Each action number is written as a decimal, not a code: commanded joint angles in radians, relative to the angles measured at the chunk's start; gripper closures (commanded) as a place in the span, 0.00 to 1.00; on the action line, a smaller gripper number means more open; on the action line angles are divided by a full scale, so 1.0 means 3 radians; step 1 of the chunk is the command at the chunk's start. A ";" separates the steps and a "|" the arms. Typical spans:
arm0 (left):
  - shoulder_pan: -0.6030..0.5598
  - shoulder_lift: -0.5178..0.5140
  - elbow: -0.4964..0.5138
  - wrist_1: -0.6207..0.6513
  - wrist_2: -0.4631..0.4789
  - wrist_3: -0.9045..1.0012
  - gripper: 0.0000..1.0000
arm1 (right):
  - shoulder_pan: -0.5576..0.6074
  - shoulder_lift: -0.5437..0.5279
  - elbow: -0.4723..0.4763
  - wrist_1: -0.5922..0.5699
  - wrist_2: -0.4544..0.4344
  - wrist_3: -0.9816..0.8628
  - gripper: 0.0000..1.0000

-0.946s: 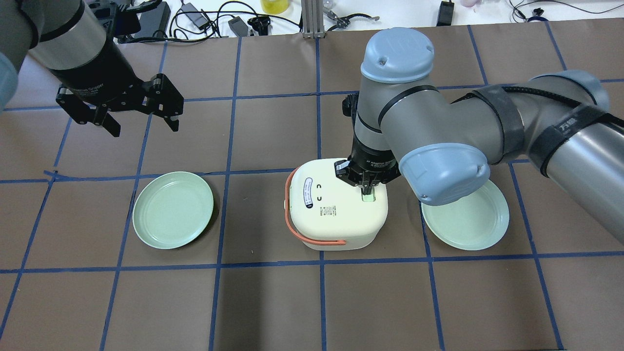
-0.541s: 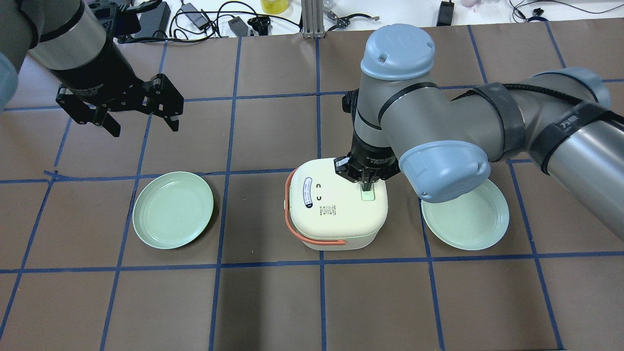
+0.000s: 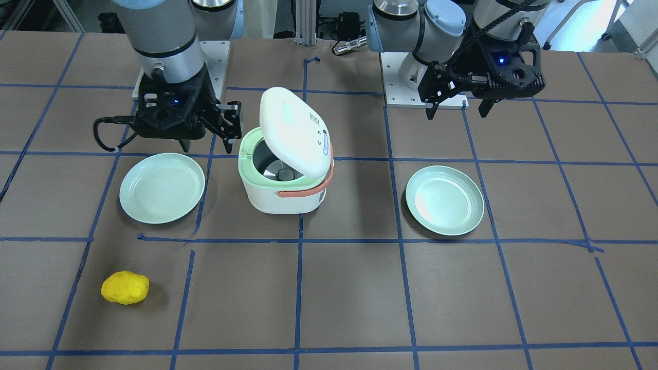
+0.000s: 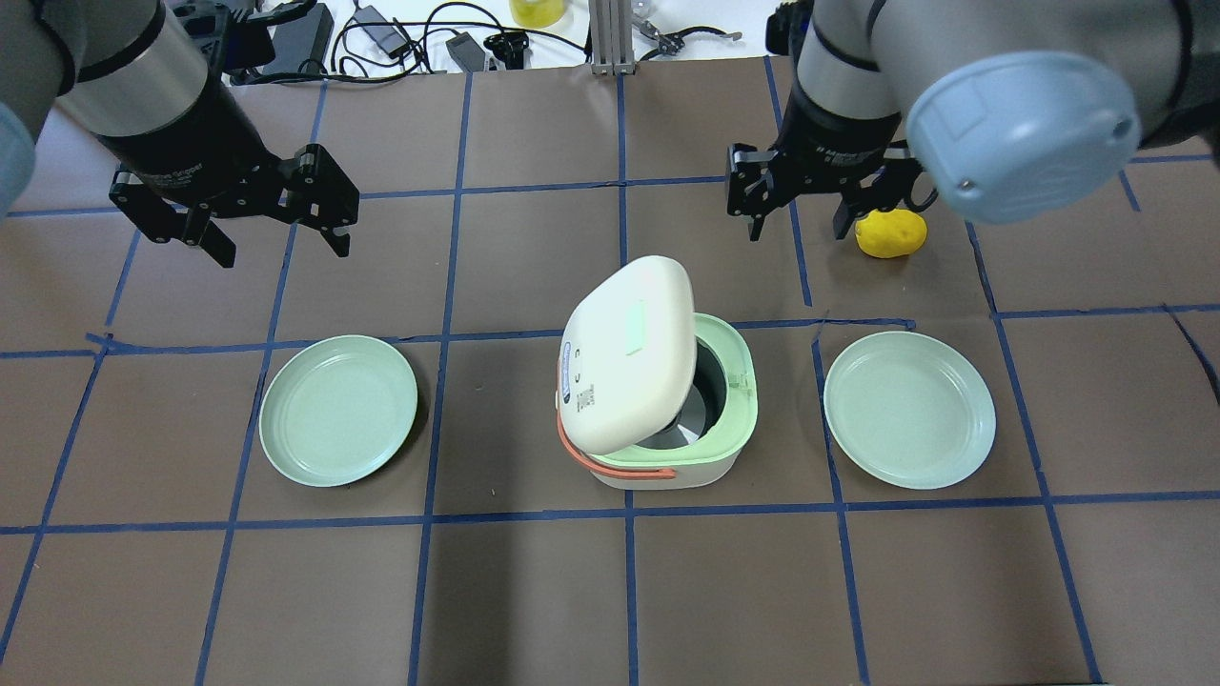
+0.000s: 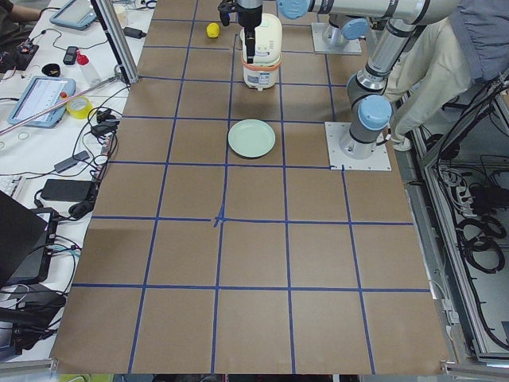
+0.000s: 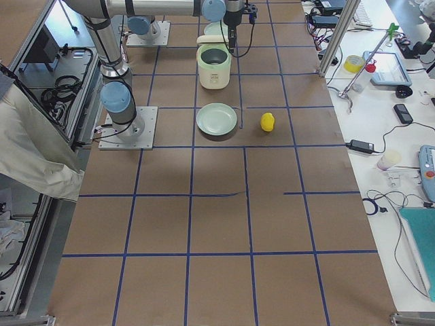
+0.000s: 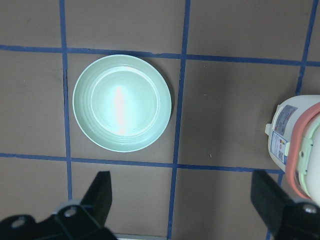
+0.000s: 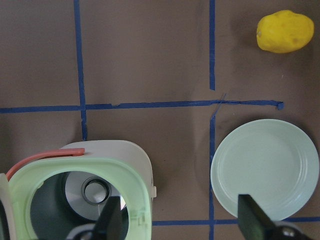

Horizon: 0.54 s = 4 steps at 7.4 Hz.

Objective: Press rice cooker button
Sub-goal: 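Raise the right gripper away as the cooker lid pops open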

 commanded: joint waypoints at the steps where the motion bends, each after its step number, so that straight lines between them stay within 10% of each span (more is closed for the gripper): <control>1: 0.0000 0.0000 0.0000 0.0000 0.0000 -0.0004 0.00 | -0.0390 -0.0008 -0.0306 0.0265 0.0012 -0.0325 0.00; 4: 0.0000 0.0000 0.0000 0.0000 0.0000 0.0001 0.00 | -0.0499 -0.0008 -0.0404 0.0312 -0.0029 -0.0403 0.00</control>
